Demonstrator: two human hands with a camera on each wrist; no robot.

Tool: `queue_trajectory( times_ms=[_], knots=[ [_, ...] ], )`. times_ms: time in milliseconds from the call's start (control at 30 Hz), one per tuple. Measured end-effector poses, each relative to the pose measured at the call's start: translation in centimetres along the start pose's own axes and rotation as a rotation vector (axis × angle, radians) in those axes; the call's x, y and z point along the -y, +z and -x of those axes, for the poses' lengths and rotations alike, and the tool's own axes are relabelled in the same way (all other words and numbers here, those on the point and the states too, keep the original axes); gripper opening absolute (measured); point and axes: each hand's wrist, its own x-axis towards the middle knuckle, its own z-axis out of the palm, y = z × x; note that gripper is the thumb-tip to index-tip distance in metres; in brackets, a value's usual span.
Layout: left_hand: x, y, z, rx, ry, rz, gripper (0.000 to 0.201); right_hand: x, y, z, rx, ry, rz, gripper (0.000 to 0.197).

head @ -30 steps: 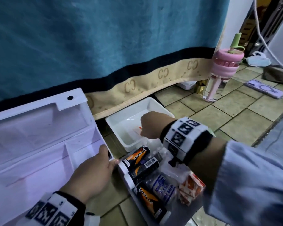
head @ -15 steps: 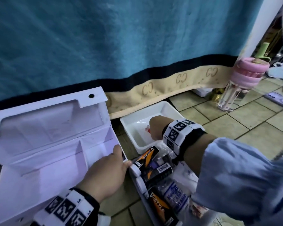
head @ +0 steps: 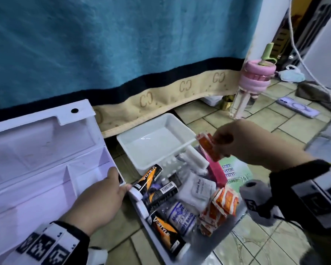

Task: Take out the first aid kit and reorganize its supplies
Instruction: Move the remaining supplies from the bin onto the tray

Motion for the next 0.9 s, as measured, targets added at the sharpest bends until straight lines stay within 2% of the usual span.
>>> queue_trajectory(
  times_ms=[167,267,333,433,533,633,733,833,867,900],
  knots=[
    [-0.2,0.0,0.1,-0.001,-0.011,0.016,0.033,-4.6,3.5,3.8,0.031,0.273,-0.109,0.013],
    [-0.1,0.1,0.0,-0.009,-0.018,0.046,0.033,-5.9,5.3,5.3,-0.067,0.414,-0.225,0.015],
    [0.0,0.2,0.0,-0.013,-0.016,0.044,0.034,-6.2,6.4,5.8,-0.105,0.479,-0.232,0.015],
    [0.1,0.3,0.0,-0.019,-0.008,0.039,0.033,-6.2,7.7,5.7,-0.081,0.525,-0.196,0.019],
    [0.1,0.2,0.0,-0.021,-0.004,0.028,0.033,-5.9,8.1,5.2,-0.085,0.502,-0.121,0.013],
    [0.0,0.2,0.0,-0.017,-0.001,0.029,0.033,-5.6,7.5,4.7,-0.057,0.474,0.039,0.021],
    [0.1,0.2,-0.1,-0.017,0.005,0.026,0.032,-4.2,5.8,3.5,-0.132,0.405,0.095,0.021],
    [0.2,0.3,-0.1,-0.016,0.011,0.019,0.03,-1.3,4.5,0.6,-0.155,0.163,0.082,0.009],
    [0.3,0.3,-0.2,-0.018,0.015,0.017,0.03,-0.3,4.2,-0.6,-0.135,0.05,0.112,0.009],
    [0.3,0.3,-0.2,-0.019,0.019,0.017,0.029,0.7,4.1,-2.0,-0.102,-0.053,0.155,0.018]
  ],
)
